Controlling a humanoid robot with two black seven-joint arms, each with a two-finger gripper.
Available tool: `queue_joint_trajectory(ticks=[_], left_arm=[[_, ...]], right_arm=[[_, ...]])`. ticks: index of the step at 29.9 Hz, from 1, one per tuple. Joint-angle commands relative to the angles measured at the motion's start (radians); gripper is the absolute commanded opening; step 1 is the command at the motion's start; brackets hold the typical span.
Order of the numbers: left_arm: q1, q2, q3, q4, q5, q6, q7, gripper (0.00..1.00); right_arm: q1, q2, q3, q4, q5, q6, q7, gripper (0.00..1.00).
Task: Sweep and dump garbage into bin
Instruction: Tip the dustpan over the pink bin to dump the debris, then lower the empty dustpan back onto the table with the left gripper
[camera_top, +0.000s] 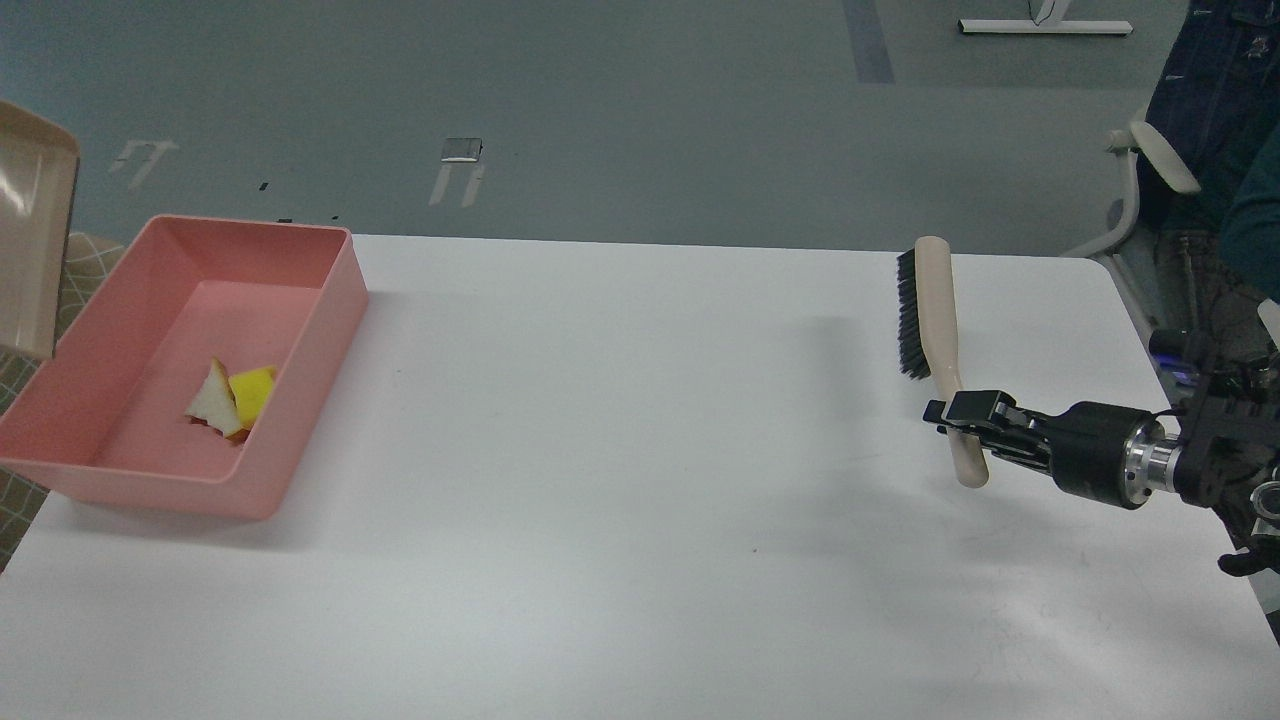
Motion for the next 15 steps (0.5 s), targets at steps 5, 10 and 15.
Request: queue_joint_trajectory(ticks=[5,10,15], left_arm=[[-0.191,0.073,-0.011,-0.110,-0.300,-0.206,0.000,0.00],[-0.407,-0.053,0.000,-0.208,-0.371,-0.276,0.159,0.00],[-0.495,-0.266,0.009,-0.312,-0.371,-0.272,0.305,0.00]], right_arm=[[0.000,0.001,0.000,0.000,0.000,0.000,0.000,0.00],[-0.004,0.000,0.000,0.000,0.000,0.000,0.000,0.00],[-0.007,-0.003,0.000,0.000,0.000,0.000,0.000,0.00]])
